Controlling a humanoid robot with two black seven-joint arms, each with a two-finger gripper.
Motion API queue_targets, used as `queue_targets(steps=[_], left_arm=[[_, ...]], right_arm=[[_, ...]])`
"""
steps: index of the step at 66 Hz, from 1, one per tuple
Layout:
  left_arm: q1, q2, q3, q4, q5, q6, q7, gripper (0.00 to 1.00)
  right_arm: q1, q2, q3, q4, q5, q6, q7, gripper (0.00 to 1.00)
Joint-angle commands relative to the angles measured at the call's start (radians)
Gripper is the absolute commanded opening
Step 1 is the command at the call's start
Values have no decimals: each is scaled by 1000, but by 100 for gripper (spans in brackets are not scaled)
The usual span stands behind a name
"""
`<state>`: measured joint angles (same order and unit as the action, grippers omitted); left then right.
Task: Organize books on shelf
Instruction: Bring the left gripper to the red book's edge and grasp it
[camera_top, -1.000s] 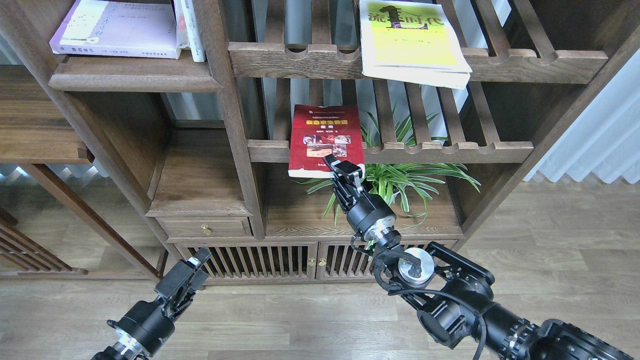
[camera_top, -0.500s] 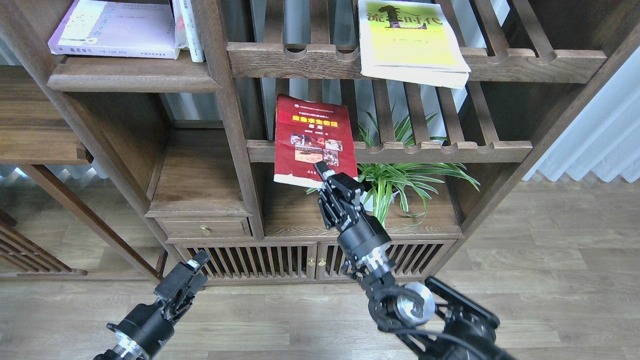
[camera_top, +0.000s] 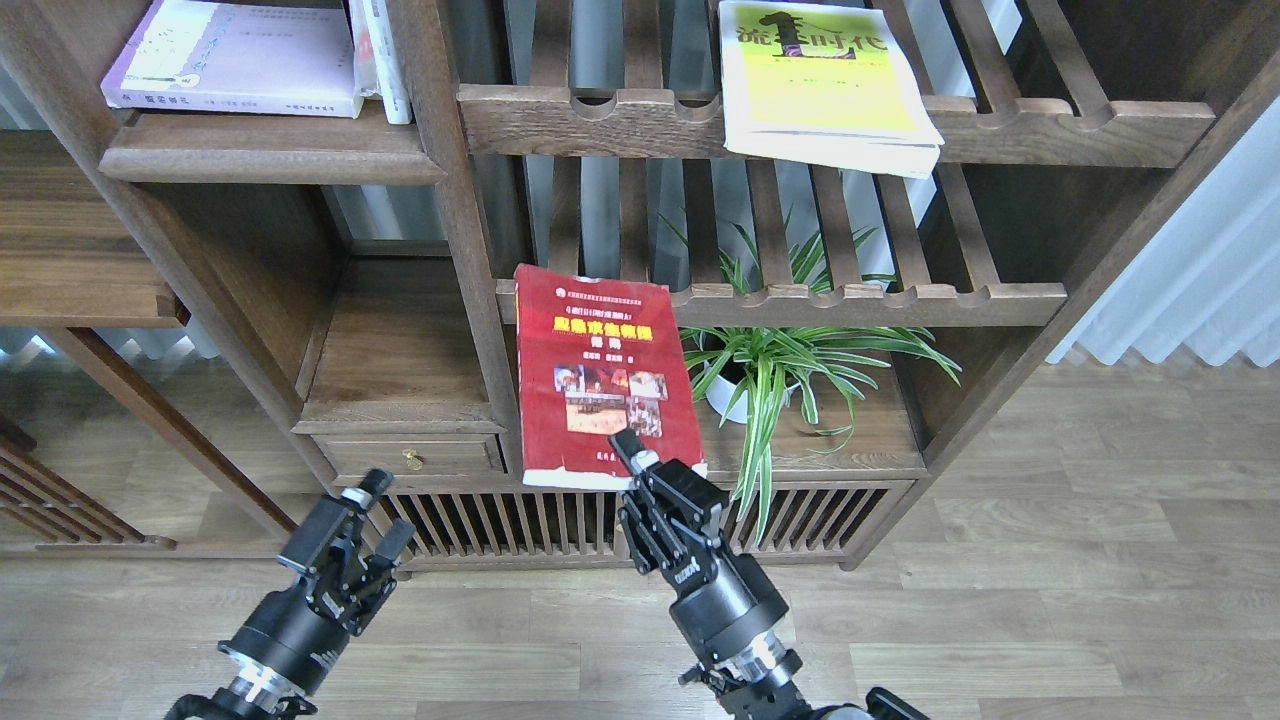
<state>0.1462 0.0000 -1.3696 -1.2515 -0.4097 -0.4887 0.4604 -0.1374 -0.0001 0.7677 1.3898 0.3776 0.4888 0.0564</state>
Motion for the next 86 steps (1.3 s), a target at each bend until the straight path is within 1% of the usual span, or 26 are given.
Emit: queue_targets(steps=[1, 5, 19, 24, 36, 46, 58, 72, 86], left_arm=[[3, 0, 14, -19, -64, 0, 6, 100], [1, 8, 33, -37, -98, 0, 6, 100], [3, 106, 101, -106, -190, 0, 4, 100], [3, 126, 116, -109, -192, 0, 4, 100], [0, 162, 150, -111, -192, 0, 4, 100], [-1, 167, 188, -106, -192, 0, 3, 100], [0, 173, 198, -105, -192, 0, 3, 100], [12, 224, 288, -106, -192, 0, 4, 100], [12, 219, 310, -106, -190, 0, 4, 100]], right_arm=[[-14, -14, -1, -5, -31, 0, -24, 4], [-16, -26, -1, -6, -42, 0, -26, 4], [-19, -57, 2, -20, -43, 0, -30, 4], [-19, -57, 1, -25, -45, 0, -32, 4], [-24, -57, -8, -25, -46, 0, -52, 5], [-37, -57, -33, -25, -54, 0, -55, 5], [-67, -55, -56, -25, -88, 0, -73, 5], [-73, -47, -77, -35, -118, 0, -76, 5], [-96, -43, -96, -46, -131, 0, -76, 5]])
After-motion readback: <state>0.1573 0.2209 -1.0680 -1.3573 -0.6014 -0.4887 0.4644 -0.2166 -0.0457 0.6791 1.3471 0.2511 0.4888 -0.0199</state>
